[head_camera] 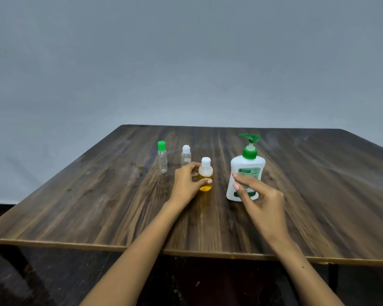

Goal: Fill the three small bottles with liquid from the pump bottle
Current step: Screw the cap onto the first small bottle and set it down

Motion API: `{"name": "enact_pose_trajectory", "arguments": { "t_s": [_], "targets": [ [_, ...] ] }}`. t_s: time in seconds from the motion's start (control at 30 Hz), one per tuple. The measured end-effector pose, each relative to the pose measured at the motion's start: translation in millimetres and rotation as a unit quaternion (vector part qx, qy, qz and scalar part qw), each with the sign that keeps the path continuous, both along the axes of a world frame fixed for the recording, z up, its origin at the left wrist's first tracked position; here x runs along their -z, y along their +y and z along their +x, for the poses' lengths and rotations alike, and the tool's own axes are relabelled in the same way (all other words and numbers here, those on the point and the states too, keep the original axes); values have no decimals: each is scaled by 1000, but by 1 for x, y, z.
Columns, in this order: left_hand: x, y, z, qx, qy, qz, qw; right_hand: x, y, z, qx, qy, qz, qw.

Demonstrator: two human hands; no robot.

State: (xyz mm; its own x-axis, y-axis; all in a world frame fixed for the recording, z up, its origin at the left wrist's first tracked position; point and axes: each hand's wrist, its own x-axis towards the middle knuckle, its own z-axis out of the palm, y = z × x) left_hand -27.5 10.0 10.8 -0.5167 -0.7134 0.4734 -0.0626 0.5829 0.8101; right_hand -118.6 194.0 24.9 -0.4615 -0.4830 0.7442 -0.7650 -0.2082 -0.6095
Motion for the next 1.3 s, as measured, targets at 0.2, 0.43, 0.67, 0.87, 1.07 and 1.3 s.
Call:
{"name": "enact_pose_trajectory", "arguments": {
  "t_s": [0.2, 0.43, 0.67, 0.87, 1.07, 1.3],
  "targets": [
    [0, -17, -36, -5, 7, -3, 1000, 4, 3, -1, -5, 7, -11, 1000],
    [1, -21, -42, -38, 15, 15, 999, 9, 3, -4, -3, 15, -14, 1000],
    [-7, -11, 13, -129, 80, -83, 985, 7, -13, 10, -24, 74, 7, 997],
    [-5, -20, 31, -158, 77, -137, 975, 6, -48, 17, -30, 125, 25, 991],
    [-2, -34, 8, -103, -7, -109, 989, 12, -65, 16, -32, 145, 27, 989],
    [7, -61, -14, -79, -55, -19, 995, 19, -67, 13, -28, 122, 20, 992]
  ]
}}
